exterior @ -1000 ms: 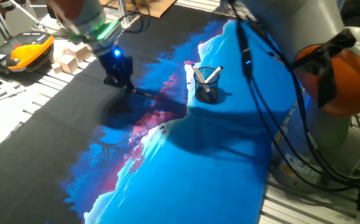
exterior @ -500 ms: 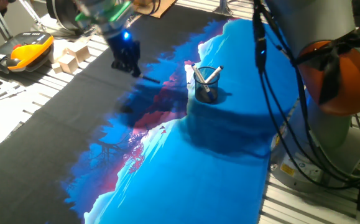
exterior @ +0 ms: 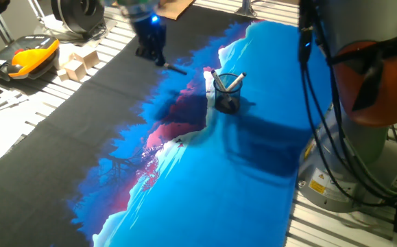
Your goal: Put the pen into the pen holder
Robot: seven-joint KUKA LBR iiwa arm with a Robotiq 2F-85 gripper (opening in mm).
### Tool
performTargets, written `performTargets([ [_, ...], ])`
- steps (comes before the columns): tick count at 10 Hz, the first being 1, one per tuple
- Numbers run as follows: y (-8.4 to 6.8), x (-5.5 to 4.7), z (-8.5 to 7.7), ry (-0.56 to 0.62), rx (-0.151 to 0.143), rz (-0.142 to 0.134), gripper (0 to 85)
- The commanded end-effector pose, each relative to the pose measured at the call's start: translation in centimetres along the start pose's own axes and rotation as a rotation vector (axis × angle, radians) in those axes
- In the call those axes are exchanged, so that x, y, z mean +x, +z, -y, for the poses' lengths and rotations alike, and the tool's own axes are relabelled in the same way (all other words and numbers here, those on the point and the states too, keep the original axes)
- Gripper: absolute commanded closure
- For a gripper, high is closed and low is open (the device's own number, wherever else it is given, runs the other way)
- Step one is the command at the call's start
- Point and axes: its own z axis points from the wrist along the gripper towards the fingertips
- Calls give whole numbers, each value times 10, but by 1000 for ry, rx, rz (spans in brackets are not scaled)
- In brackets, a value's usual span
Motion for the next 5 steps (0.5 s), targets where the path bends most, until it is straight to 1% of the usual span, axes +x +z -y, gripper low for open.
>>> performTargets([
  [1, -1, 1, 3, 1, 3, 7, 850],
  [2, 0, 5, 7, 3, 16, 24, 850],
  [4, -1, 15, 17, 26, 43, 62, 850],
  [5, -3, 19, 22, 47, 39, 62, 850],
])
